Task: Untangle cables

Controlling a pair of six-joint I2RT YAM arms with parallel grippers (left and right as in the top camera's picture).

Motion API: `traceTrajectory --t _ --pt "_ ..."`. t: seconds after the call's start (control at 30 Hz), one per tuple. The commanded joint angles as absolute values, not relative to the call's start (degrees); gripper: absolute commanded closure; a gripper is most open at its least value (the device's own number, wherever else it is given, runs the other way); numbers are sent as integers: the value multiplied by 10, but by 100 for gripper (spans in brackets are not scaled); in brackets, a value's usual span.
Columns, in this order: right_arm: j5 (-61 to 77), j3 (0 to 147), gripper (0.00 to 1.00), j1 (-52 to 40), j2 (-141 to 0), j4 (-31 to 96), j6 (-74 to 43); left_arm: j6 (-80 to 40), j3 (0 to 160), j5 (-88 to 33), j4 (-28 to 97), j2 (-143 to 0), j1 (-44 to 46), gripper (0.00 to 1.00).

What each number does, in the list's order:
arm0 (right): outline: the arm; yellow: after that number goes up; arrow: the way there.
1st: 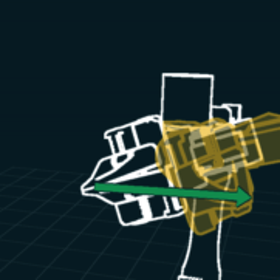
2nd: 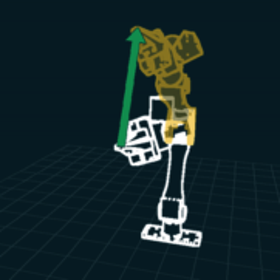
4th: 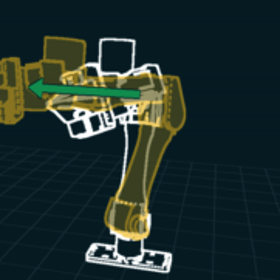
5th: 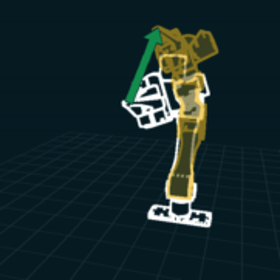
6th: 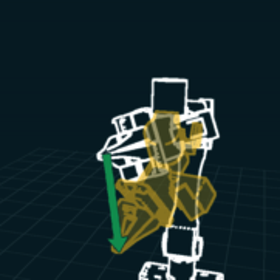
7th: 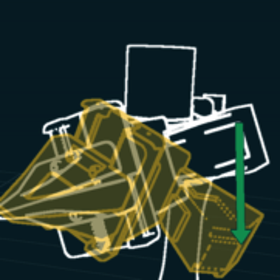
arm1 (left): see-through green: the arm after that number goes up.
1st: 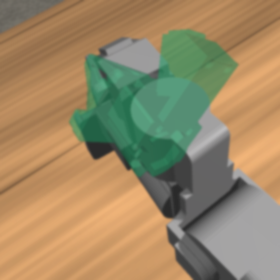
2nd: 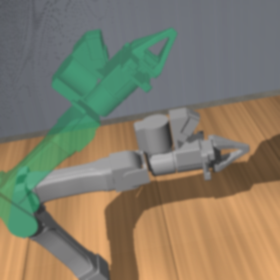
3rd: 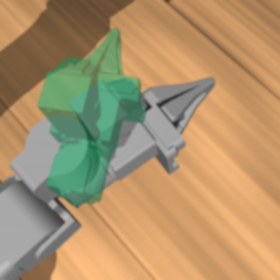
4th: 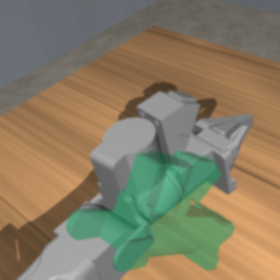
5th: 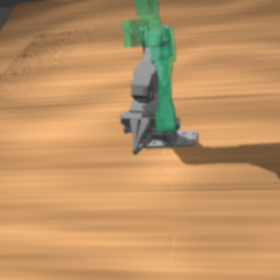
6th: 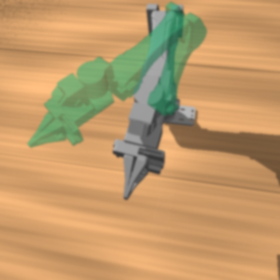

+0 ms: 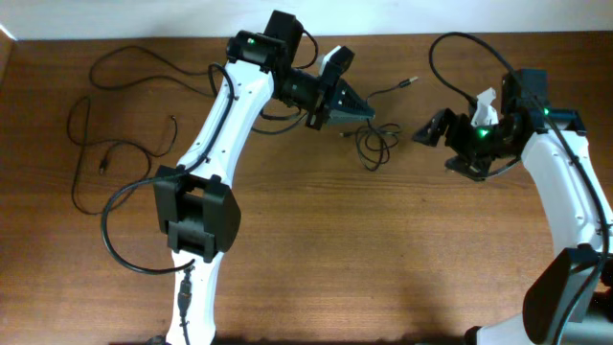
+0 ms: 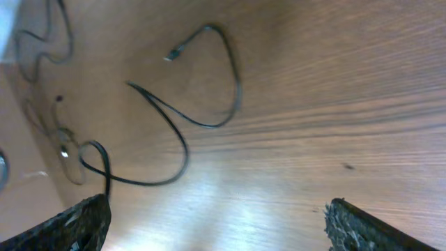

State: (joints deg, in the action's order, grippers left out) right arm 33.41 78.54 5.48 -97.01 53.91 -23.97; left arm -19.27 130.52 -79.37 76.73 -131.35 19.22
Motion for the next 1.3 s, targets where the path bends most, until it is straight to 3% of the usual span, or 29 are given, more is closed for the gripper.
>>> traceTrajectory --t 0.0,0.3,0.53,0.57,0.63,0.7,0.73,0.87,0.97,1.03,1.13,1.27 --pt "360 787 1 47 -965 512 -341 -168 1310 -849 768 -1297 208 100" --pt "371 787 3 5 -972 457 -440 -173 1310 -902 755 -1296 215 100" --pt "362 787 35 -42 -979 439 -475 -173 1310 -902 755 -1295 215 100" --pt "354 787 47 -44 -982 439 -475 -173 1310 -902 756 -1294 215 100" --pt "354 787 61 -45 -983 439 -475 -173 1310 -902 756 -1293 215 100" --pt "352 787 92 -45 -984 439 -473 -173 1310 -902 755 -1293 215 100" --pt "348 787 96 -45 -984 439 -472 -173 1310 -902 755 -1293 213 100" --pt "338 787 96 -44 -975 439 -442 -170 1310 -854 755 -1293 185 100" --pt "307 794 96 -41 -935 443 -418 -170 1310 -687 773 -1293 154 100" --pt "273 803 96 -40 -898 443 -374 -170 1310 -586 805 -1293 134 94" --pt "233 824 96 -41 -826 455 -328 -170 1310 -375 851 -1293 118 58" --pt "226 826 96 -41 -760 443 -300 -170 1310 -253 866 -1293 127 28"
